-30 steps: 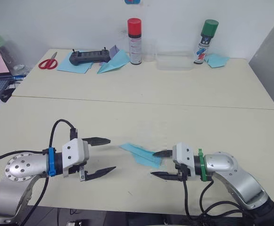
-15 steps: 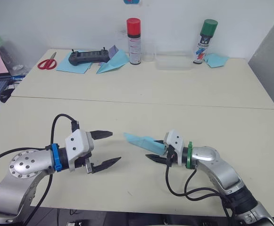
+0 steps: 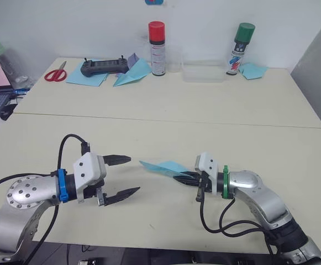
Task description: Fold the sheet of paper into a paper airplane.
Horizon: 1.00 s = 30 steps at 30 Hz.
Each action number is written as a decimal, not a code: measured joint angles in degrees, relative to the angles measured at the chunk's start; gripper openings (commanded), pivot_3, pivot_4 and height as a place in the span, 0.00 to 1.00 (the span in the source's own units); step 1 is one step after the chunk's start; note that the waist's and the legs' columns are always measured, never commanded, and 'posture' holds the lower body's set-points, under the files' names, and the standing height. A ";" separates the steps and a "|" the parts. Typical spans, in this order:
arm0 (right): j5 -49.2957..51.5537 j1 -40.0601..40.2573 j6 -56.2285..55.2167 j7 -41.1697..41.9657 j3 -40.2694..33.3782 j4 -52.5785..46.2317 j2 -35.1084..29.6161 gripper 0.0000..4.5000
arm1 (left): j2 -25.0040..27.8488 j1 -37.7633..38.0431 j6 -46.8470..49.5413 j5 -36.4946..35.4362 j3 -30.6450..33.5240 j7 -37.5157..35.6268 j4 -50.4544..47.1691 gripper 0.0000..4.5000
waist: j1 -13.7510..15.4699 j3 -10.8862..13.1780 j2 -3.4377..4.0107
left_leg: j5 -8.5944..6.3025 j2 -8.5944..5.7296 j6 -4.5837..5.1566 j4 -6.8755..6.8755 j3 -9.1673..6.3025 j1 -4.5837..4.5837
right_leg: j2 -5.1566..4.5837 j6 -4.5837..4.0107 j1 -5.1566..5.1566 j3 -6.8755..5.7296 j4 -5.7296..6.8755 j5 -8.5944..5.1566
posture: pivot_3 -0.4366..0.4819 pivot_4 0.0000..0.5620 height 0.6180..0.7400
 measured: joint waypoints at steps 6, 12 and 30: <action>-0.47 -0.03 -0.20 0.13 0.11 -0.04 -1.25 0.37 | -0.10 -1.74 -0.12 0.09 -1.15 -0.01 0.41 1.00 | 0.03 0.00 0.00 | 0.00 0.00 0.00 0.00 0.00 0.00 | 0.00 0.00 0.00 0.00 0.00 0.00 | 0.48 0.27 1.00; 4.44 1.21 3.59 0.60 -2.02 -4.95 -1.67 0.54 | -0.10 -1.83 -0.39 0.20 -1.19 -0.10 0.48 1.00 | 0.05 0.00 0.00 | 0.00 0.01 0.00 0.00 -0.01 0.00 | 0.00 -0.01 0.00 -0.01 0.03 0.01 | 0.48 0.27 1.00; 4.91 -1.55 -4.26 9.19 -3.68 -5.45 -7.47 0.08 | 2.39 -5.69 -1.98 -0.84 -1.84 -4.80 2.37 1.00 | 0.06 0.00 0.00 | 0.00 -0.01 0.01 0.04 -0.01 0.01 | 0.00 -0.05 0.03 -0.02 0.02 0.05 | 0.48 0.27 1.00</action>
